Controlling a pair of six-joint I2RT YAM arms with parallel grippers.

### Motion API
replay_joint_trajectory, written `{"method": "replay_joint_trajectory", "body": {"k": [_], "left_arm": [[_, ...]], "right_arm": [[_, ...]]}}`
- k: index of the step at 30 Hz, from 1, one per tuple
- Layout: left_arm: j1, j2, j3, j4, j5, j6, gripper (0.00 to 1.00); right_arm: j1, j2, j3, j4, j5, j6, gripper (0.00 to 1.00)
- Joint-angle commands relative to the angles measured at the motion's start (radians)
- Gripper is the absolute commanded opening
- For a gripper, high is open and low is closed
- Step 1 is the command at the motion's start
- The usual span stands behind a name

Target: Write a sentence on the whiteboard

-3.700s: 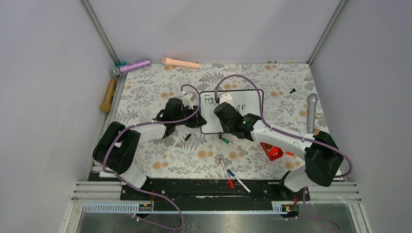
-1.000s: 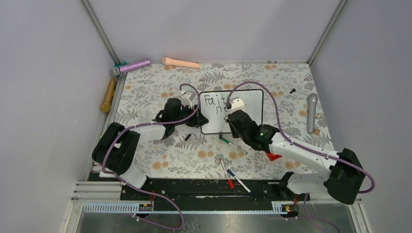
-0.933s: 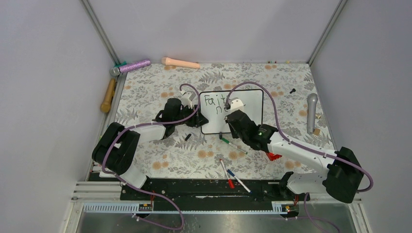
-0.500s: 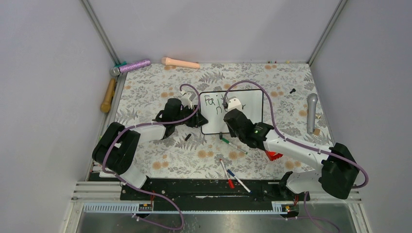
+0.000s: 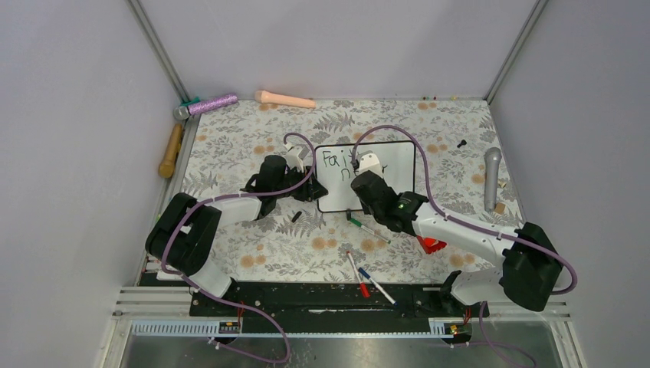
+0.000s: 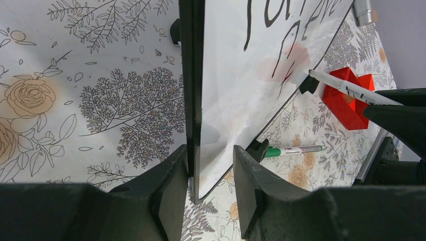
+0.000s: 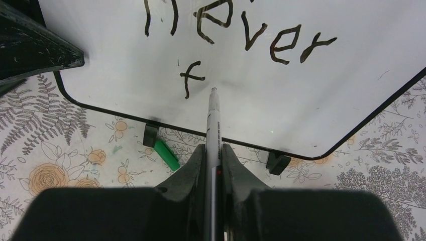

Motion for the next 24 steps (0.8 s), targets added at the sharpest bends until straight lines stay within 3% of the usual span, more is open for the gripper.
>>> {"method": "replay_joint_trajectory", "body": {"k": [1, 24], "left_arm": [[-0.001, -0.012, 0.021, 0.036, 0.01, 0.012, 0.36], [-0.002, -0.017, 0.021, 0.031, 0.004, 0.016, 0.35]], "right_arm": [[0.0, 0.011, 0.058, -0.007, 0.034, 0.006, 0.0], [0.0, 0.036, 0.061, -0.019, 0.042, 0.011, 0.0]]}}
